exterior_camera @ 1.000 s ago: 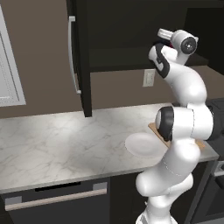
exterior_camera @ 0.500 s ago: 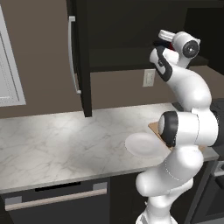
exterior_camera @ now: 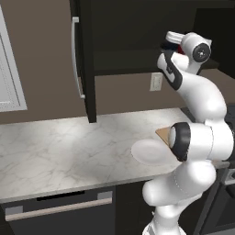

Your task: Pick the fish from the plate and place it on the cutting board. Then pick the condiment bottle from the cabinet and place it next to the cutting board.

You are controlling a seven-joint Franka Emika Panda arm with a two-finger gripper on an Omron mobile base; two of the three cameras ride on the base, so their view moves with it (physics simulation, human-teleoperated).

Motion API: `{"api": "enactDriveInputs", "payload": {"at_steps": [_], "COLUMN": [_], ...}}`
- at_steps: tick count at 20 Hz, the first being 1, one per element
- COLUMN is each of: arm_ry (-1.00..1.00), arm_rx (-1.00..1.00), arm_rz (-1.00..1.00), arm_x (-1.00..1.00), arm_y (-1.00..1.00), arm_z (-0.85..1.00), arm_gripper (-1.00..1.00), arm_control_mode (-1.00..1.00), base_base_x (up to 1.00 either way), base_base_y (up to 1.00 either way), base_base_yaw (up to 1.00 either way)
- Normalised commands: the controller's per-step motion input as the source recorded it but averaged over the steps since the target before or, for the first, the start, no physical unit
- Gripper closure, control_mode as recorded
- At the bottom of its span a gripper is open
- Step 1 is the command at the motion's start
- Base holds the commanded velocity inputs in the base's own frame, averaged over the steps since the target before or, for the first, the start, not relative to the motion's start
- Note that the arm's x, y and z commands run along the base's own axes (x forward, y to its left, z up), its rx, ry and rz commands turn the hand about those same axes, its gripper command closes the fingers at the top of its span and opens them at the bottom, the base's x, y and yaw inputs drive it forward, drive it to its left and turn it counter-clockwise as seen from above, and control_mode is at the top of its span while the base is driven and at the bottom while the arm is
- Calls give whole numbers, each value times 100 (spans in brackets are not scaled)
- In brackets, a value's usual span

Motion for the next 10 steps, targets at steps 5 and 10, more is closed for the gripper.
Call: {"api": "enactDriveInputs", "payload": {"at_steps": [5, 10], "arm_ry": [0, -2], "arm_rx": [-12, -10], "arm_rz": [0, 0], "arm_x": [-30, -41], "arm_y": [17, 13], "arm_z": [32, 13], "arm_gripper": [100, 100], "arm_control_mode": [-100, -100], "base_base_x": [0, 0], "base_base_y": [0, 0], "base_base_yaw": [0, 0]}}
